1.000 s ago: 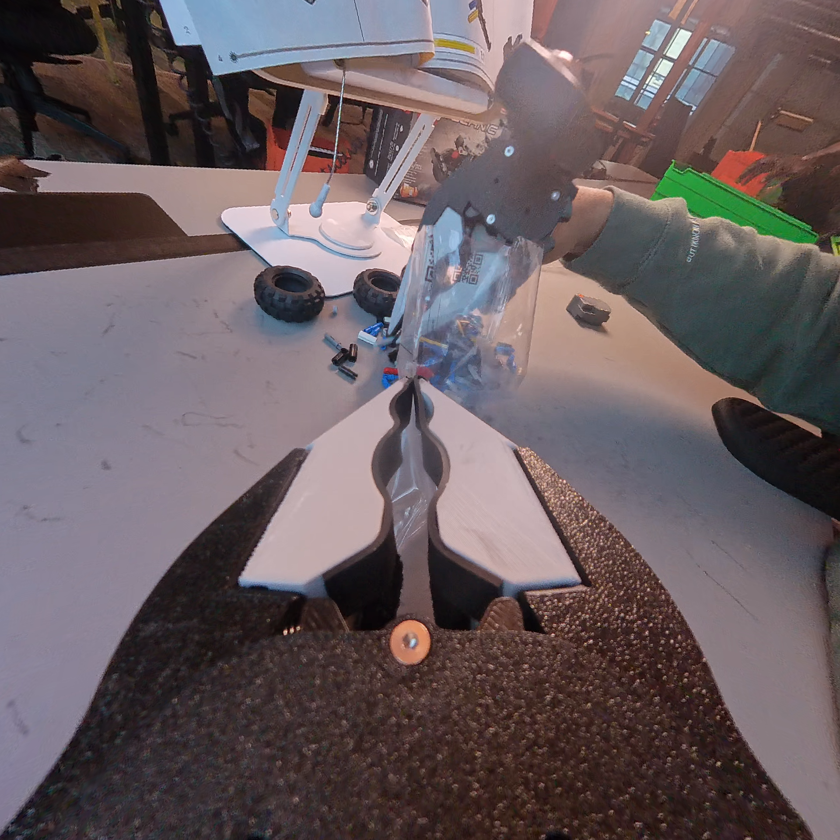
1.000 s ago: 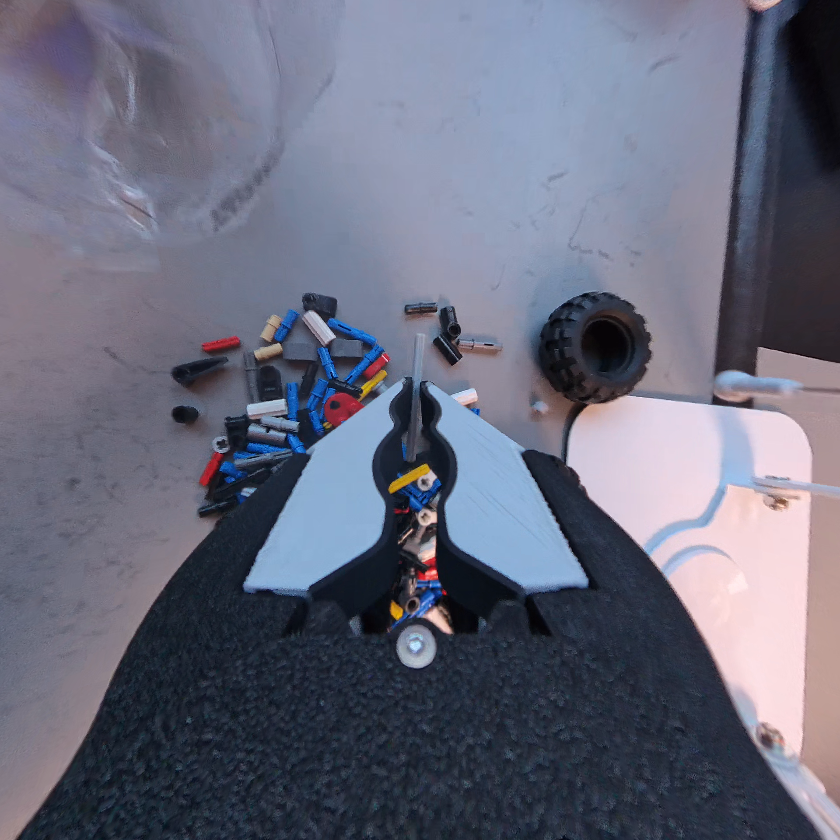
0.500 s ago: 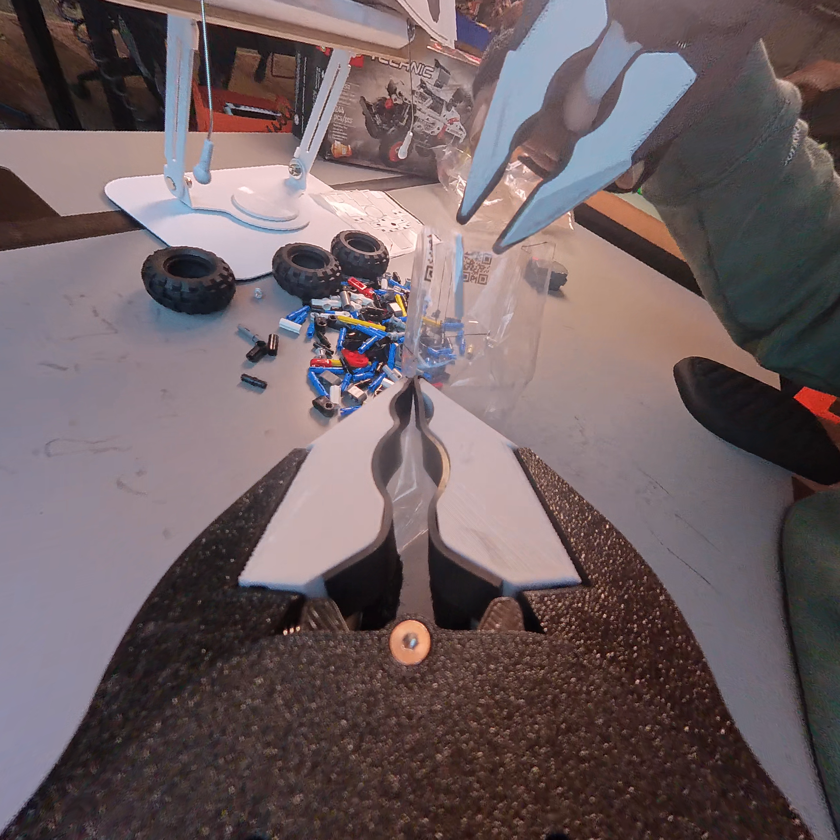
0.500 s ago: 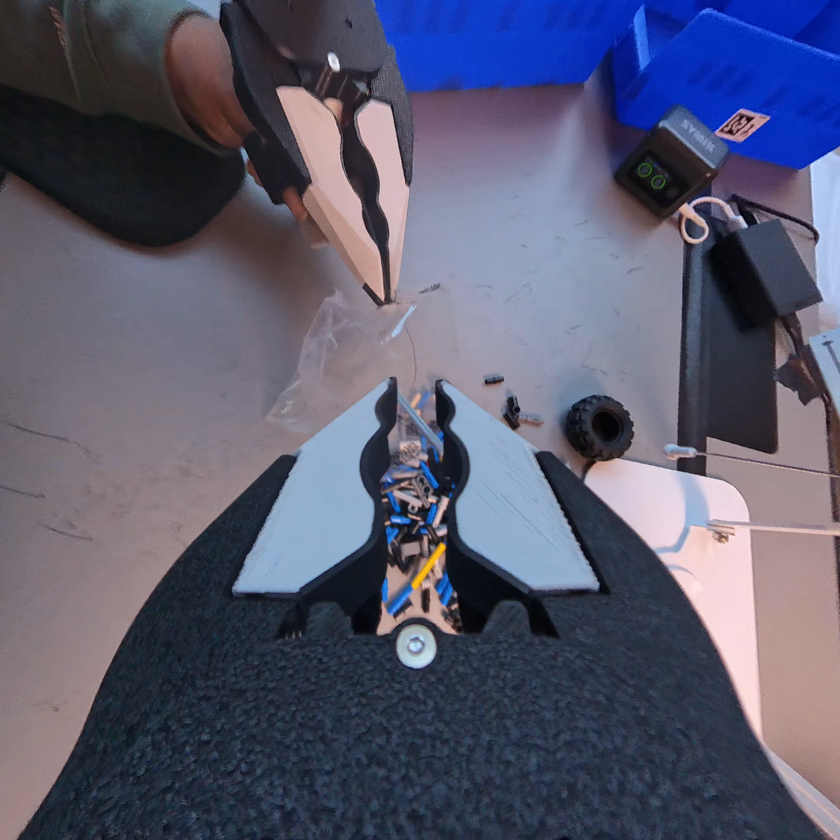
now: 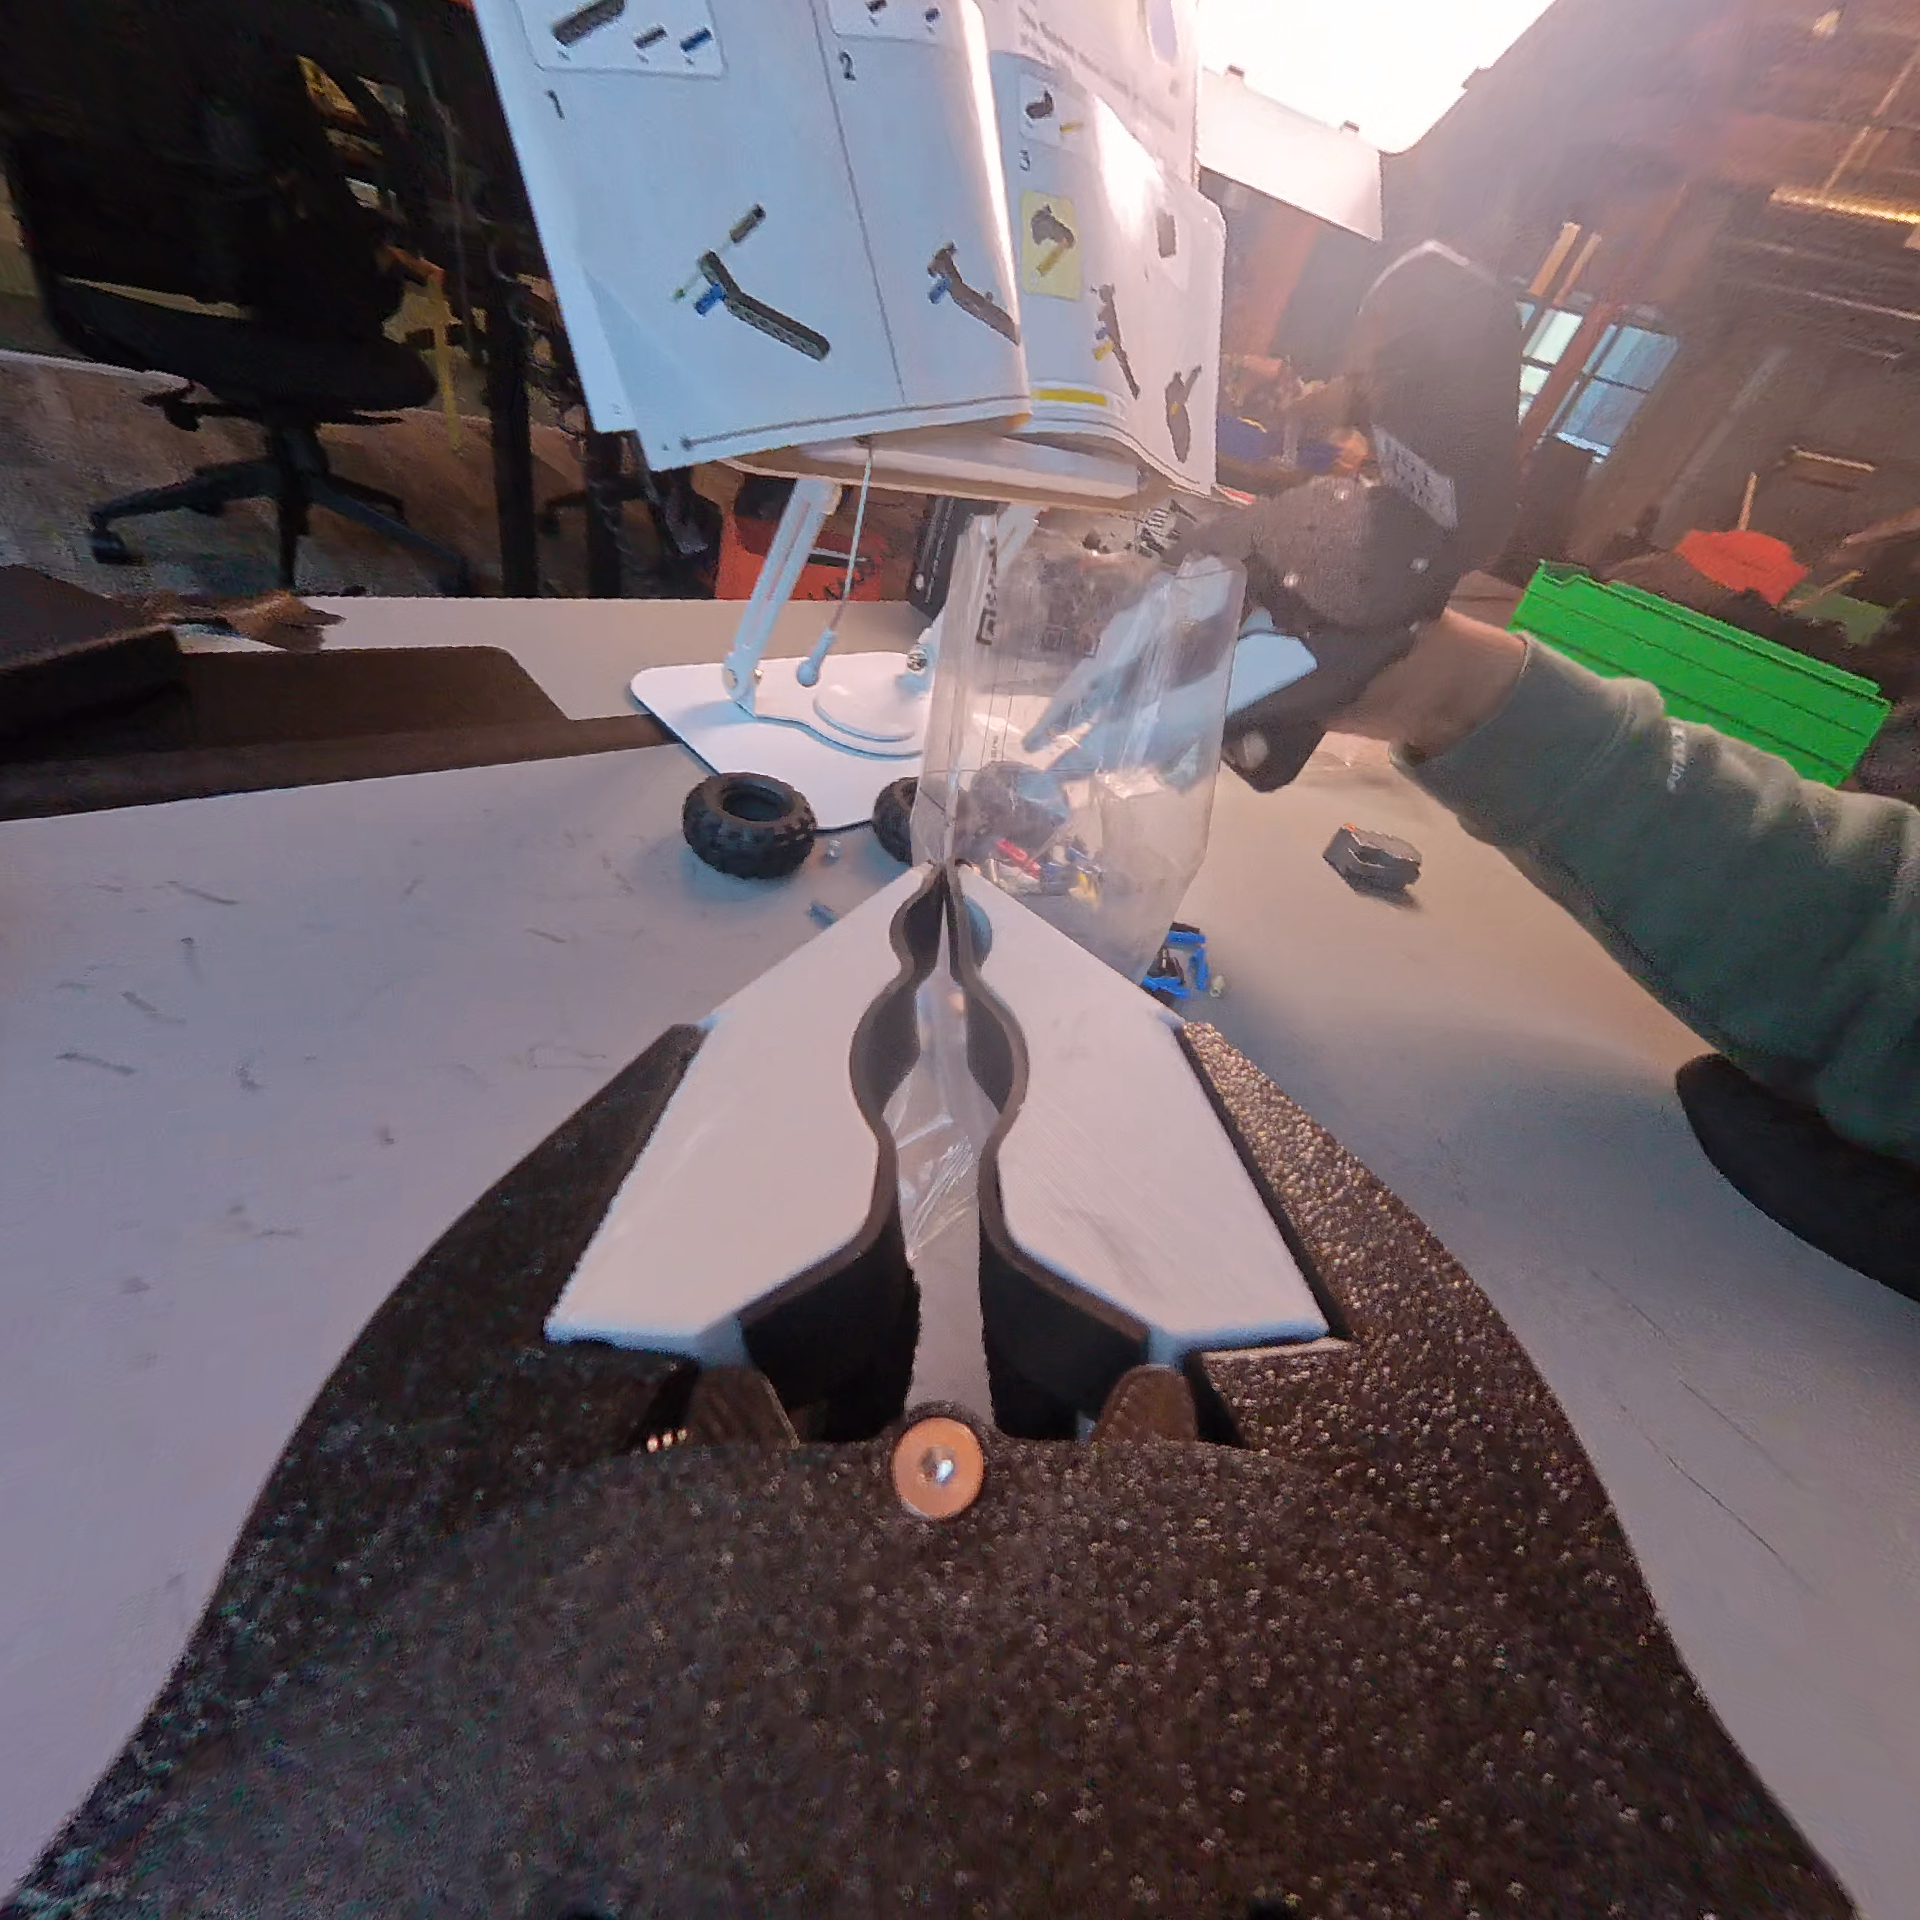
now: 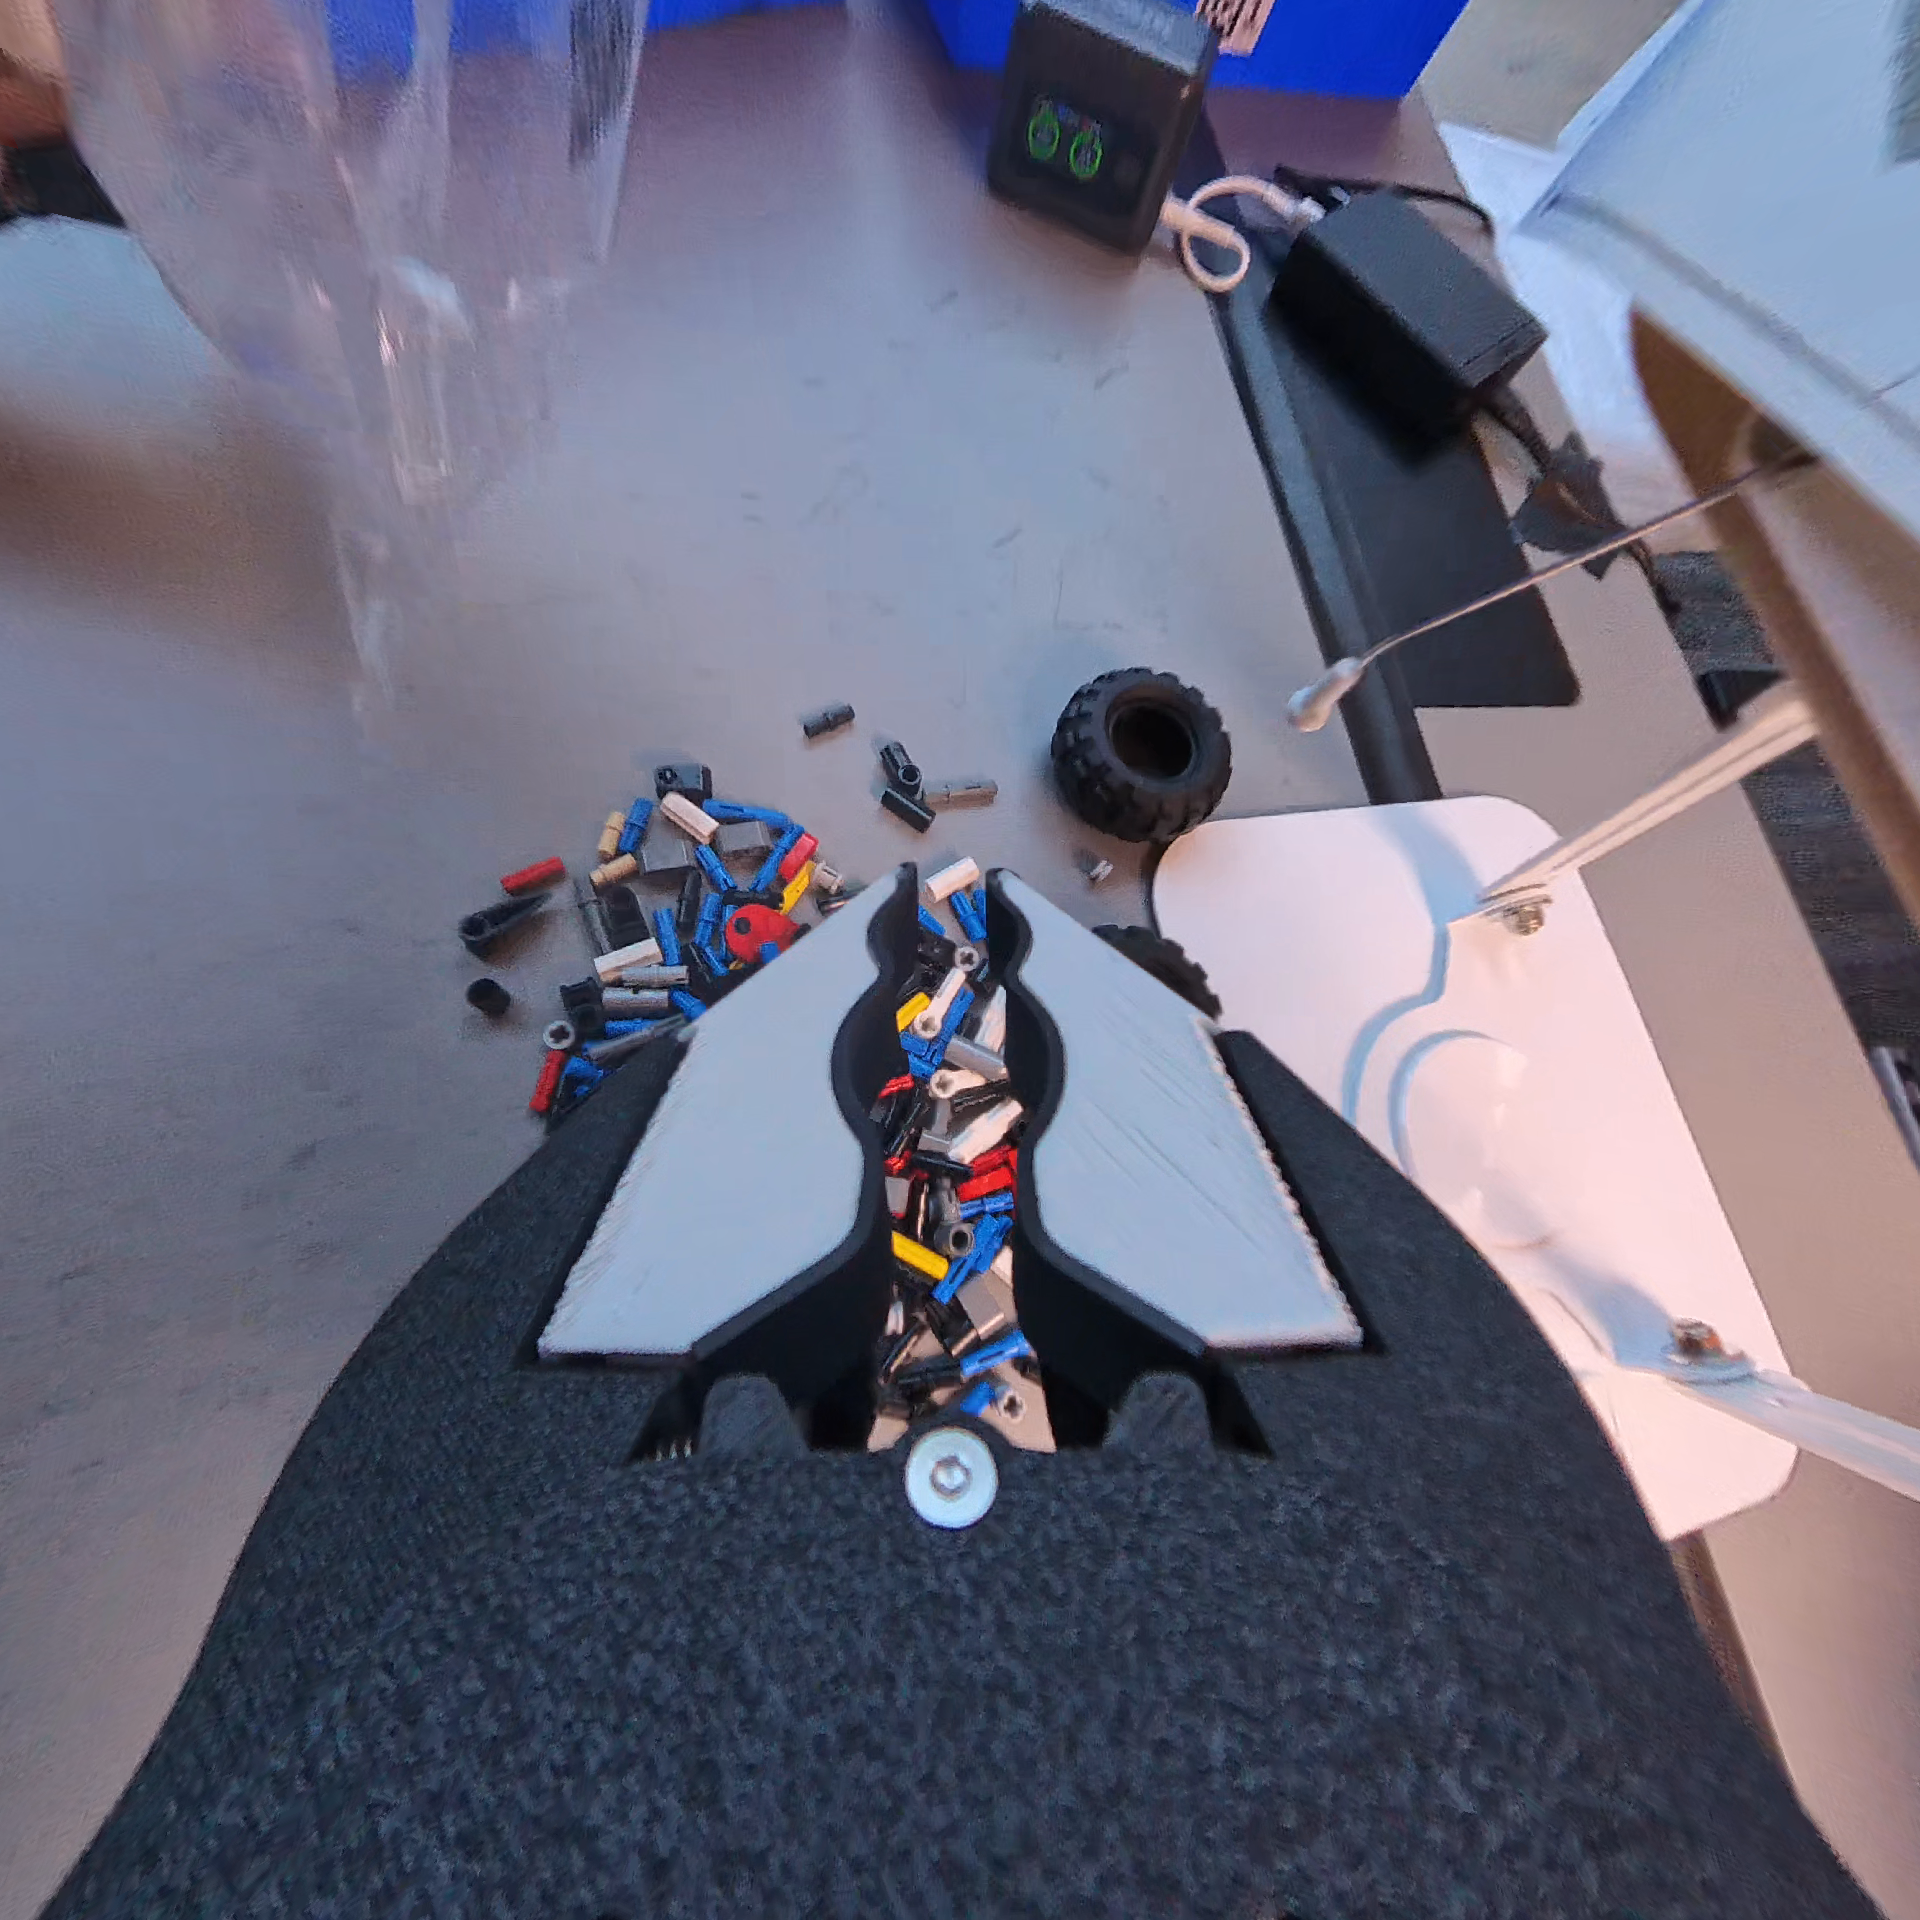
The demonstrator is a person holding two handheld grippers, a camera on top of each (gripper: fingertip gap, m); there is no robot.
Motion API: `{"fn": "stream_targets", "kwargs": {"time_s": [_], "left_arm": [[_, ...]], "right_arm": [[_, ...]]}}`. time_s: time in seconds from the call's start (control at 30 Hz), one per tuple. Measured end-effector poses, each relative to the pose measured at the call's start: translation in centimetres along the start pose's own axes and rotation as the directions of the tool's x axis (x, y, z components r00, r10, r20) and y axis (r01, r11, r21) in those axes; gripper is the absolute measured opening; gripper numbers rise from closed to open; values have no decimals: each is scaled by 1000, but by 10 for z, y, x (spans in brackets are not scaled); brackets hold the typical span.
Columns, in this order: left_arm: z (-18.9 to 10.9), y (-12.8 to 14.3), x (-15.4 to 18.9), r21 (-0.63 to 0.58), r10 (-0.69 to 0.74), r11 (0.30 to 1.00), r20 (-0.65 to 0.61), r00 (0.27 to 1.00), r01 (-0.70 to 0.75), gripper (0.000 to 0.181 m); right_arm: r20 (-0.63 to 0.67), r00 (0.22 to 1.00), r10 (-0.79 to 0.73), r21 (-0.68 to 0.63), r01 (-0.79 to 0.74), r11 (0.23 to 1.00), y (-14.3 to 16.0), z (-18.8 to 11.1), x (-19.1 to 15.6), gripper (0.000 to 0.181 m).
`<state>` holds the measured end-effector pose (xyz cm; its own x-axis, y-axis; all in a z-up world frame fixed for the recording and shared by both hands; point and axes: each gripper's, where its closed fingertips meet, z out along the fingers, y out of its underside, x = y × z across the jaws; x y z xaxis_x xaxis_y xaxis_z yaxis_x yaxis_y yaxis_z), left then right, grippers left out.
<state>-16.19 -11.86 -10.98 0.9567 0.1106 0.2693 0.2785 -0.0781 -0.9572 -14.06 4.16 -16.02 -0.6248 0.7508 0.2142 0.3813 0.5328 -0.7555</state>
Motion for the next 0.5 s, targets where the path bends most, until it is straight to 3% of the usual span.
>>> {"fn": "stream_targets", "kwargs": {"time_s": [0.17,0.27,0.5], "left_arm": [[-7,-3,-14,21,-22,1000,44,999,21,0],[-7,-1,-16,13,-22,1000,47,999,21,0],[-9,-1,-20,10,-28,1000,50,998,28,0]], "right_arm": [[38,995,-96,-134,100,986,13,56,-8,30],[97,992,-79,-230,99,968,17,81,-10,36],[162,986,-48,-337,101,936,19,96,-14,19]]}}
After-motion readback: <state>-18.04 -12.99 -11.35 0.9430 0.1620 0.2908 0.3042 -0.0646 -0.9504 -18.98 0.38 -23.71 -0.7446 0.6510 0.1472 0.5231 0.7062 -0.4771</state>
